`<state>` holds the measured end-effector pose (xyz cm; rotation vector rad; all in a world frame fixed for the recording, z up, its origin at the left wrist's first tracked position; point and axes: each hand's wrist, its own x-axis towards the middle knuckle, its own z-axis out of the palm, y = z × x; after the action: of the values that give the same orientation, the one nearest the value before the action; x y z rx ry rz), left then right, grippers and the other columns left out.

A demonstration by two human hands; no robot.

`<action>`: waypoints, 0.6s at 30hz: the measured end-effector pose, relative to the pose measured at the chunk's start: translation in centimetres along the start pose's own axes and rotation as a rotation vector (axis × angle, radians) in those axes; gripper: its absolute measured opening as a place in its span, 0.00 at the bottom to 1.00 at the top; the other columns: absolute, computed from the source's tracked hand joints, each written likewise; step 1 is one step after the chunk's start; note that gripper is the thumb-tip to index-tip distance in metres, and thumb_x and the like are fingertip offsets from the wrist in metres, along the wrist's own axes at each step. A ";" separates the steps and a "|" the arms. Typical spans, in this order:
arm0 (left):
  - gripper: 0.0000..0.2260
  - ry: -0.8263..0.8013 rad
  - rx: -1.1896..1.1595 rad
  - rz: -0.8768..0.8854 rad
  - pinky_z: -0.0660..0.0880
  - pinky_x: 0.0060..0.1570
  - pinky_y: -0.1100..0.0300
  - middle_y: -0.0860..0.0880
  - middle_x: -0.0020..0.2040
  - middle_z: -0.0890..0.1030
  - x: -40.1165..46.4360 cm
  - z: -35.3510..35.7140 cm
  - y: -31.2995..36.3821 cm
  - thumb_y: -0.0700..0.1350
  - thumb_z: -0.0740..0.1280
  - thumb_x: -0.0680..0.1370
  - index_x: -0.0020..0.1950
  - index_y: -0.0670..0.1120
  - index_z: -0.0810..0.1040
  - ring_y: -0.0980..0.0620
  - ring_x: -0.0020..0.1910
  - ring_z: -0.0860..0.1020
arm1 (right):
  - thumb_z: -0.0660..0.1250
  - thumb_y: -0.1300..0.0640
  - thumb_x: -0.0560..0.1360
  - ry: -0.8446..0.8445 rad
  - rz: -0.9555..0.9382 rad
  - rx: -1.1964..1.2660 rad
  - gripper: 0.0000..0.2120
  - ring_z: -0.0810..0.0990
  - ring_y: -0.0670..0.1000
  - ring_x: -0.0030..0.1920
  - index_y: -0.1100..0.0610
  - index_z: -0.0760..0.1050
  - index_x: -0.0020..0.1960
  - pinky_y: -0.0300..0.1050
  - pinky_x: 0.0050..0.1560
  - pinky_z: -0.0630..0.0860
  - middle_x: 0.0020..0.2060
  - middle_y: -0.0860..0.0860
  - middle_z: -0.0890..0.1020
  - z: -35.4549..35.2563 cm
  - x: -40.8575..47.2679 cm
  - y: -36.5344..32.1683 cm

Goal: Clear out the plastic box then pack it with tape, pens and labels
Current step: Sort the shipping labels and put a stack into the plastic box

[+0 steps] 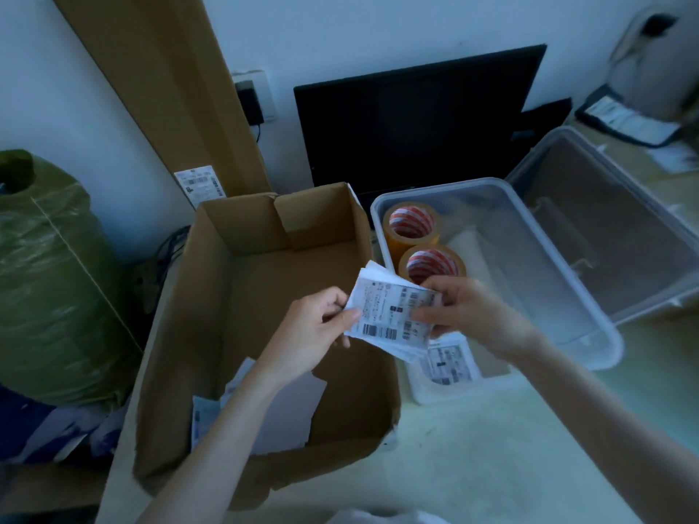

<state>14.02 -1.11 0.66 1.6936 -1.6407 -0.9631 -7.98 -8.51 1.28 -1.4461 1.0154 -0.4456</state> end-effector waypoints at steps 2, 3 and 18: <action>0.06 -0.053 -0.078 -0.023 0.78 0.41 0.66 0.59 0.47 0.83 0.1 1.2 0.3 0.48 0.63 0.79 0.48 0.46 0.77 0.60 0.42 0.82 | 0.68 0.69 0.73 0.013 0.013 0.054 0.04 0.85 0.51 0.41 0.62 0.77 0.45 0.42 0.39 0.82 0.39 0.53 0.86 -1.8 0.1 0.5; 0.06 -0.079 -0.127 -0.027 0.78 0.41 0.65 0.58 0.46 0.83 0.2 1.8 0.5 0.47 0.63 0.80 0.49 0.46 0.77 0.59 0.42 0.82 | 0.67 0.70 0.74 0.015 0.018 0.059 0.04 0.85 0.50 0.39 0.62 0.77 0.45 0.41 0.37 0.82 0.38 0.53 0.86 -2.7 0.1 0.8; 0.07 0.101 -0.199 -0.166 0.75 0.38 0.70 0.54 0.36 0.81 1.1 4.3 -1.3 0.41 0.61 0.80 0.47 0.47 0.78 0.59 0.36 0.78 | 0.60 0.66 0.77 -0.259 0.408 -0.760 0.09 0.82 0.50 0.36 0.56 0.77 0.45 0.44 0.42 0.80 0.39 0.51 0.81 -8.1 4.9 8.3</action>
<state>11.21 -1.77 -2.96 1.7315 -1.3101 -1.0639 -14.25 -16.07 -6.58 -1.8264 1.2923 0.4701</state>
